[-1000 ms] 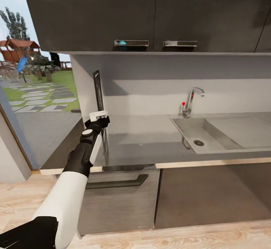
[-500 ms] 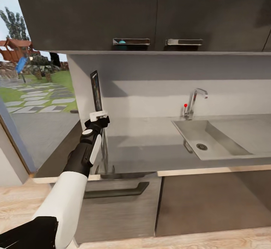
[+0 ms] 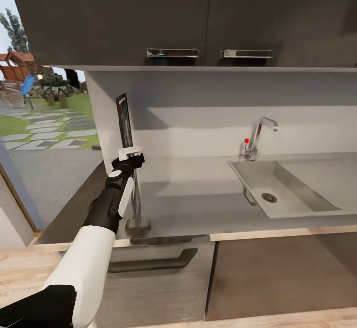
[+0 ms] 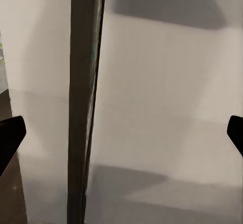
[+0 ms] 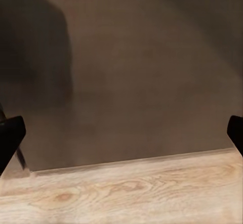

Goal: Pick up the poster from the kitchen countertop and hang it on one of the wall nails in the kitchen.

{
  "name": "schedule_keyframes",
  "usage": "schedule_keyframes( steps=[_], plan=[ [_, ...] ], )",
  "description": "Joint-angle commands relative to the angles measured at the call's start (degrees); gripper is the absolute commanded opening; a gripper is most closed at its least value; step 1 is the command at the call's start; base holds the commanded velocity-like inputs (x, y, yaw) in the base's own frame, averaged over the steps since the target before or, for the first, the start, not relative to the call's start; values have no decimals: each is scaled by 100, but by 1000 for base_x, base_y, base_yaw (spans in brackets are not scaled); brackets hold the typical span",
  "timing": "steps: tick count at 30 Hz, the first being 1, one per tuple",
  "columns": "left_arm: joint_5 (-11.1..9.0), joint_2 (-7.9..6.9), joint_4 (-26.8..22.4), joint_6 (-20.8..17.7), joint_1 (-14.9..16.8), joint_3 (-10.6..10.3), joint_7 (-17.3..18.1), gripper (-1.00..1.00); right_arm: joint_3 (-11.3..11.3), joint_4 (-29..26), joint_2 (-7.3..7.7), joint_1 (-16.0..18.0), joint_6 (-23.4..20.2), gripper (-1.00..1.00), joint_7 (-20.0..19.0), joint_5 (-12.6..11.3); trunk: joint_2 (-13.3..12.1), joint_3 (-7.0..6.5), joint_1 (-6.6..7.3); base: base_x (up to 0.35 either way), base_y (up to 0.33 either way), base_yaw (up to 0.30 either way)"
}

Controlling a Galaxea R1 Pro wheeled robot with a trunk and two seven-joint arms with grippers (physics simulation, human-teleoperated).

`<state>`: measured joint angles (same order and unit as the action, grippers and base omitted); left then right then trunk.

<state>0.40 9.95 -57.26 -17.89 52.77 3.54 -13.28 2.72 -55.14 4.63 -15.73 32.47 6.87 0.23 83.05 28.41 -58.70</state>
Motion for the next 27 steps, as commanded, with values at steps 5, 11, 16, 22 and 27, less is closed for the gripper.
schedule_keyframes(
  steps=[5, 11, 16, 22, 27],
  plan=[
    [4, 4, -11, -31, 4, 13, -8, 100, -8, -4, 2, -1, 5, 100, 25, 4, 3, 5, -2, 112, 0, 0],
    [4, 4, -10, -31, 4, 15, -8, 100, -9, 1, 2, -1, 5, 100, 25, 4, 3, 5, -2, 22, 0, 0],
    [4, 4, 20, -31, 4, 15, -8, 100, -8, 2, 2, -1, 5, 100, 25, 4, 3, 5, -2, 4, 0, 0],
    [4, 4, 39, -31, 3, 15, -8, 100, -10, 3, 2, 1, 5, 100, 25, 4, 3, 5, -2, 0, 0, 0],
    [6, 4, 49, -34, 3, 8, -11, 100, -11, 4, 2, 3, 5, 100, 25, 4, 3, 5, -2, 23, 0, 0]
  ],
)
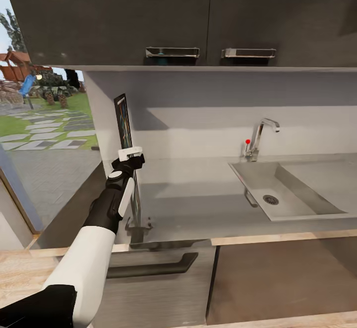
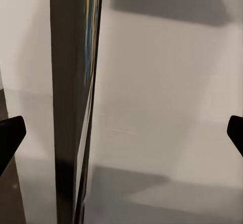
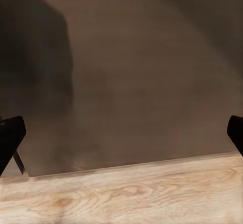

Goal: Pick up the poster from the kitchen countertop and hang it on one of the wall nails in the kitchen.

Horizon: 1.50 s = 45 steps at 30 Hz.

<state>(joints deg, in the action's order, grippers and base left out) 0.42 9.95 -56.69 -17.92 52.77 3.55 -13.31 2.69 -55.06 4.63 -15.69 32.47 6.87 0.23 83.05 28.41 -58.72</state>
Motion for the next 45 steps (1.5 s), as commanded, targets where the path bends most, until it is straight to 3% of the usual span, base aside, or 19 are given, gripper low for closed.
schedule_keyframes(
  steps=[1, 26, 27, 45],
  plan=[
    [7, 5, -2, -33, 4, 5, -10, 100, -7, -5, 3, -2, 5, 100, 25, 4, 3, 5, -1, 146, 0, 0],
    [11, 5, 10, -44, 4, -19, -14, 100, -7, -5, 3, 4, 5, 100, 25, 4, 3, 5, -1, 27, 0, 0],
    [11, 5, 10, -48, 3, -20, -14, -100, -6, -5, 3, 4, 5, 100, 25, 4, 3, 5, -1, 0, 0, 0],
    [11, 5, -26, -63, 3, -21, -14, -100, -14, 39, 3, 9, 5, 100, 25, 4, 3, 5, -1, 0, 0, 0]
  ],
)
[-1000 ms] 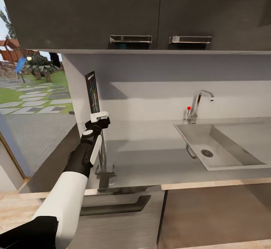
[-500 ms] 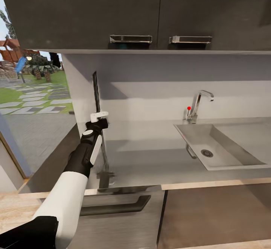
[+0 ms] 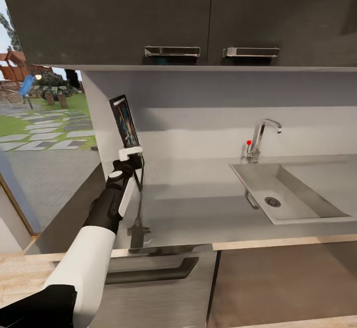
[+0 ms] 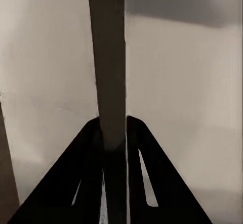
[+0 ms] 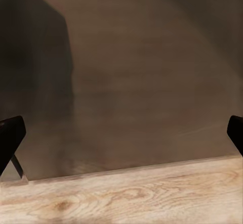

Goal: Pick up the poster from the kitchen countertop and hang it on one of the wall nails in the kitchen.

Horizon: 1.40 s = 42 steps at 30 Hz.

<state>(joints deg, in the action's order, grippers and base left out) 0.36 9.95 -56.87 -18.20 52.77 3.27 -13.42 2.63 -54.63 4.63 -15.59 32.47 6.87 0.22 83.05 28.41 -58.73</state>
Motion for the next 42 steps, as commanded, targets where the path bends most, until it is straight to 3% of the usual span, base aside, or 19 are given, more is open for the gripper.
schedule_keyframes(
  steps=[1, 9, 10, 14, 27, 42],
  plan=[
    [17, 5, -21, -35, 4, 7, -3, -100, -8, -5, 2, -1, 5, 100, 25, 4, 3, 5, 0, 0, 0, 0],
    [17, 5, -92, -35, 3, 3, -2, -100, -8, -4, 2, -3, 5, 100, 25, 4, 3, 5, 0, 0, 0, 0],
    [17, 5, -782, -388, 1, 2, 10, -100, -8, -4, 2, 0, 5, 100, 25, 4, 3, 5, 0, 0, 0, 0],
    [17, 5, -933, -494, 4, 15, 9, -100, -8, -4, 1, -3, 5, 100, 25, 4, 3, 5, 0, 0, 0, 0],
    [9, 5, -1041, -543, 3, 33, 14, -100, -8, -26, -1, -2, 11, 100, 25, -3, 3, 5, 0, -5, 0, 0],
    [8, -27, -1032, -551, 1, 33, 23, -100, -8, -27, 2, -5, 14, 100, 25, 3, 3, 5, 0, -286, 0, 0]
  ],
)
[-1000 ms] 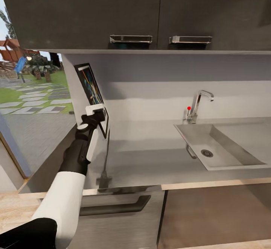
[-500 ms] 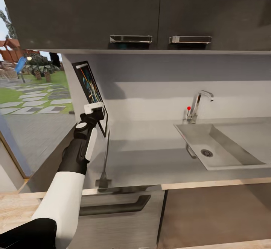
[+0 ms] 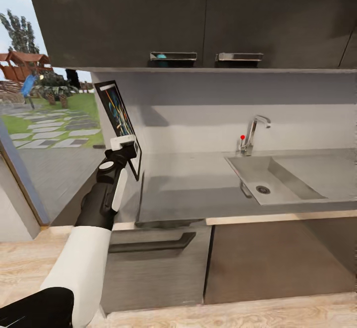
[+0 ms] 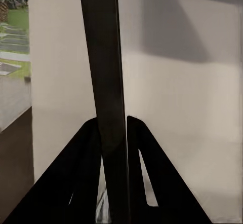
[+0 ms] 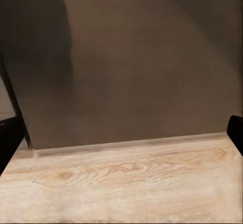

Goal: Pick up the poster from the kitchen countertop and hang it on one of the wall nails in the kitchen.

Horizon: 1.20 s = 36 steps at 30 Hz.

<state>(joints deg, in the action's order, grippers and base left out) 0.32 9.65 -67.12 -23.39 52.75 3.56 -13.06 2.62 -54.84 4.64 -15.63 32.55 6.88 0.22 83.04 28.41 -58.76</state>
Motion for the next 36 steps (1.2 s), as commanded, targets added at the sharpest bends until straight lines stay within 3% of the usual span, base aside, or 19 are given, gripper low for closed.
schedule_keyframes(
  steps=[1, 36],
  plan=[
    [12, 3, -7, -33, 4, 5, -13, -100, -7, -4, 2, 1, 5, 100, 24, 4, 4, 5, 3, -336, 0, 0],
    [3, 9, 58, -34, -1, 0, -4, -100, -6, 0, 2, 1, 4, 100, 24, 4, 4, 5, 3, -339, 0, 0]
  ],
)
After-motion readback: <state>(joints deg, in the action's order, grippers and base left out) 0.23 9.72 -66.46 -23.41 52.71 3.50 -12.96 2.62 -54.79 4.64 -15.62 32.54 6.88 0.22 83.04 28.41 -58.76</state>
